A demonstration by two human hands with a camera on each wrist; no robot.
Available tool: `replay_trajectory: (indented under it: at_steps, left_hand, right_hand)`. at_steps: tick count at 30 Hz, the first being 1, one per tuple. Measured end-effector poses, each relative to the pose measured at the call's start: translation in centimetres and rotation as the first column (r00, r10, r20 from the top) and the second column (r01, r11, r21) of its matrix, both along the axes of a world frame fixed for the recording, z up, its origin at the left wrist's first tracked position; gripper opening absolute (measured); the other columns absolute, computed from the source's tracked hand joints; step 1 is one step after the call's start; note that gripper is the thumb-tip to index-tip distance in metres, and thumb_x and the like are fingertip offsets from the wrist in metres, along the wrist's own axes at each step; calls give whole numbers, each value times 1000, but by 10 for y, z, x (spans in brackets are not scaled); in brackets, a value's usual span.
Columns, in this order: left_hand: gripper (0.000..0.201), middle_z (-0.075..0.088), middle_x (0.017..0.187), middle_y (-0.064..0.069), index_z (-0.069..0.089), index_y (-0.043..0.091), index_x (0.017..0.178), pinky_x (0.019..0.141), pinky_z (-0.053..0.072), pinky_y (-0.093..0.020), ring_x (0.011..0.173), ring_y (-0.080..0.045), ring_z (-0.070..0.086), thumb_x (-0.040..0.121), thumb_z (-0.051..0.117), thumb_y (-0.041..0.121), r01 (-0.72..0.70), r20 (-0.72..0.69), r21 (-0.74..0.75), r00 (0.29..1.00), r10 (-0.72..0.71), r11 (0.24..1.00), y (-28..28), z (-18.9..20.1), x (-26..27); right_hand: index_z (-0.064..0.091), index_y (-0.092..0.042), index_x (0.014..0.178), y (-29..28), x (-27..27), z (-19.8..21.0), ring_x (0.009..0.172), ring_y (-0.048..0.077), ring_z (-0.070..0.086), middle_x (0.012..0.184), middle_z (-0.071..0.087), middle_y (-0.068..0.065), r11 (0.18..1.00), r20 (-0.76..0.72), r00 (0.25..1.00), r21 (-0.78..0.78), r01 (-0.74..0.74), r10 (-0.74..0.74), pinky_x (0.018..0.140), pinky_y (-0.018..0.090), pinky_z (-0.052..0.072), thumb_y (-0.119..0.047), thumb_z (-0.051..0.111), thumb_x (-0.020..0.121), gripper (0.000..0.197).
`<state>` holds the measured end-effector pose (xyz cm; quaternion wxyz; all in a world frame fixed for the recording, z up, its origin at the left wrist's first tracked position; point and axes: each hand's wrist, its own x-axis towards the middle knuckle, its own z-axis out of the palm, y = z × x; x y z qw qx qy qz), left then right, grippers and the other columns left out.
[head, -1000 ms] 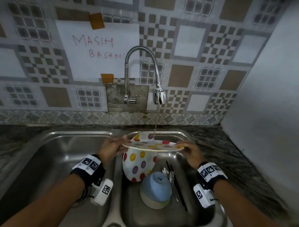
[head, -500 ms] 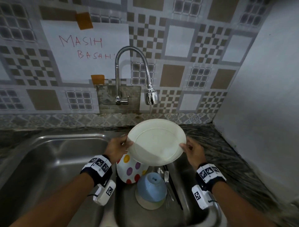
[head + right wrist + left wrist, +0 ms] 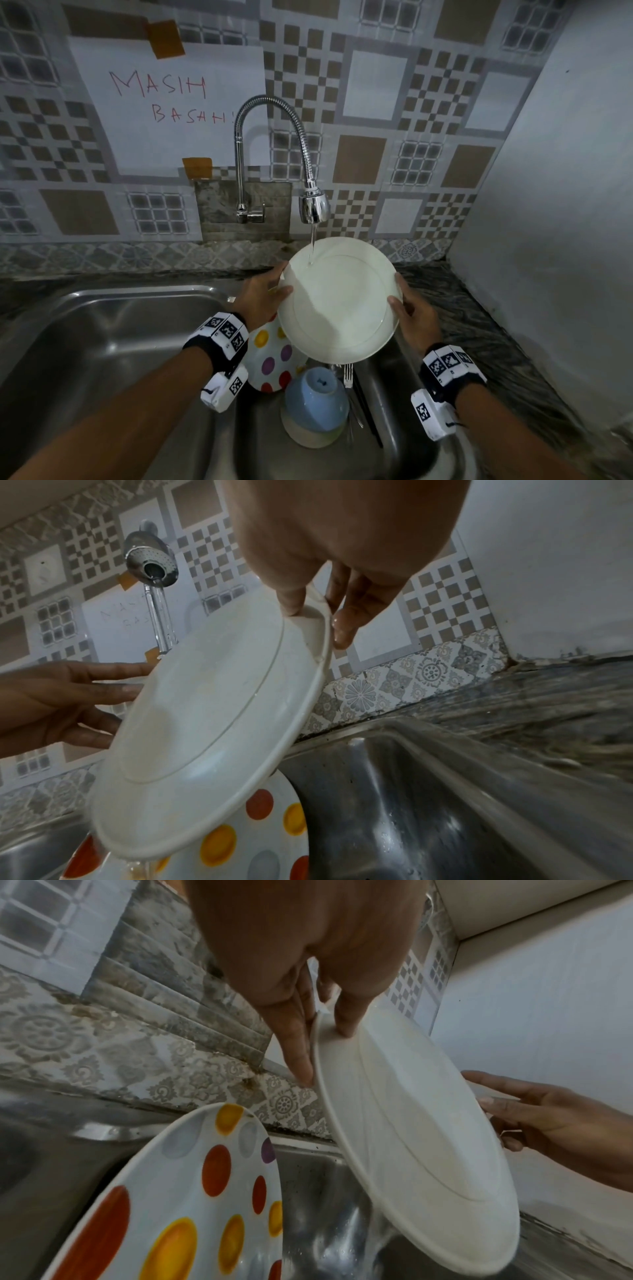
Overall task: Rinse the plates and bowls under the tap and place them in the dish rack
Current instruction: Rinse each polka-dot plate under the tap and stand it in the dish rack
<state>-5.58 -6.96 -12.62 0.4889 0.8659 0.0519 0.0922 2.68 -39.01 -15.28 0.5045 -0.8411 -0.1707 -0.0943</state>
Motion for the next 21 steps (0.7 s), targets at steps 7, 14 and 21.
replay_trajectory:
  at_steps: [7,14,21]
  left_hand:
    - [61,65,115,5,34,45,142,98,45,-32,109,-13,58,87,62,39,74,1,136,997,-74,988,-14,9,11]
    - [72,64,112,8,37,41,142,87,55,-47,113,-17,59,78,70,45,72,-39,-82,996,-75,994,9,-9,-21]
    - [64,69,116,10,51,43,132,95,50,-52,113,-16,61,76,79,32,-98,-86,-345,994,73,934,55,-35,-56]
  right_hand:
    - [48,-17,137,-19,0,-1,122,9,47,132,49,-7,1000,-51,999,22,3,-2,107,27,36,-16,59,92,46]
    - [50,-33,131,3,4,-6,112,30,58,123,61,19,996,-77,994,-34,-86,83,97,27,43,-20,61,90,44]
    - [54,-24,132,61,3,9,117,14,52,128,54,-3,960,-11,968,-127,-249,250,106,28,37,-18,62,90,42]
